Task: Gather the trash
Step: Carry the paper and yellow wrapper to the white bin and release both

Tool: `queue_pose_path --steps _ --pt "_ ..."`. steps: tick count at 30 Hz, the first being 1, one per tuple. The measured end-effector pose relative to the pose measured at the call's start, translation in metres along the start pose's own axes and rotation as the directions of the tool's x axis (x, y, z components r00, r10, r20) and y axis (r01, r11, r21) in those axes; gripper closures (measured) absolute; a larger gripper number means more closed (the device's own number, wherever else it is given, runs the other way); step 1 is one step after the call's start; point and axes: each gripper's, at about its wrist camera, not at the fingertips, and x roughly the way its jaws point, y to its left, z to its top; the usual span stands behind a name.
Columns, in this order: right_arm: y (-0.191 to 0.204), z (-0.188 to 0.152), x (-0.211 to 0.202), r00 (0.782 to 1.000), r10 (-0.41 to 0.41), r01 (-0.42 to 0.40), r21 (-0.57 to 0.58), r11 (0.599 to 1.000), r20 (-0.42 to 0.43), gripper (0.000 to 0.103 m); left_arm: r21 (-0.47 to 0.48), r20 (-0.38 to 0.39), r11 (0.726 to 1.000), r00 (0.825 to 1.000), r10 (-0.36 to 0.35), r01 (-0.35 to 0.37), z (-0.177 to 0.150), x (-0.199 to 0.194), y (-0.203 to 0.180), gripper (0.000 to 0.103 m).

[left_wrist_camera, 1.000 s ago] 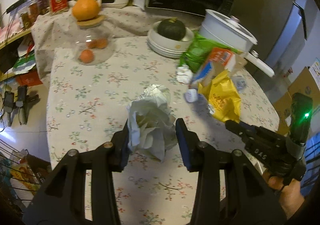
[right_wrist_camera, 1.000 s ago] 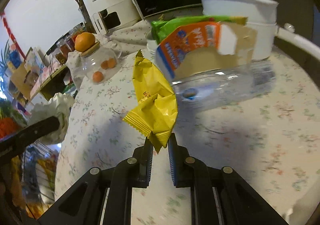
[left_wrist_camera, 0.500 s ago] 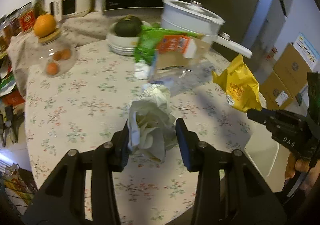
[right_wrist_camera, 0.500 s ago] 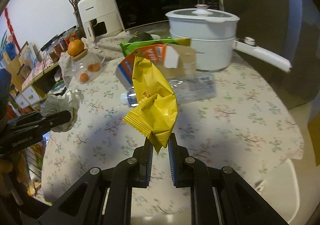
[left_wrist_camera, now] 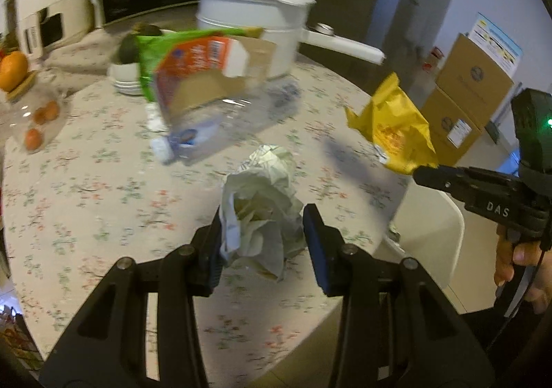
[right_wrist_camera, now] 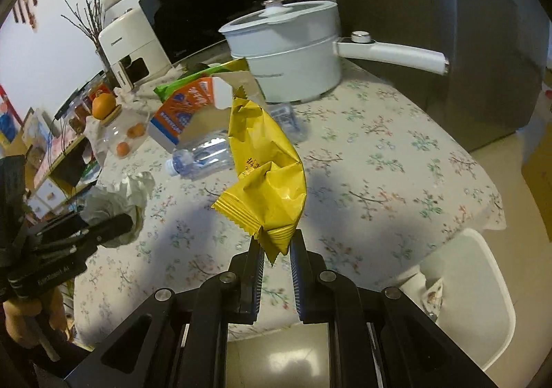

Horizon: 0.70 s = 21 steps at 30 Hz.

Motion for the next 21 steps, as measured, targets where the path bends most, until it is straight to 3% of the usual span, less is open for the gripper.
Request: queue_pose_path --steps 10,21 --pt "-0.064 -0.035 -0.022 0.997 -0.054 0.057 0.081 0.995 -0.05 0.087 0.11 -0.048 0.99 0.995 -0.083 0.088 0.001 0.028 -0.059 0.058" --pt "-0.14 -0.081 -0.038 0.981 -0.12 0.15 0.207 0.967 -0.15 0.087 0.227 -0.095 0.959 0.984 -0.152 0.17 -0.006 0.053 -0.131 0.058"
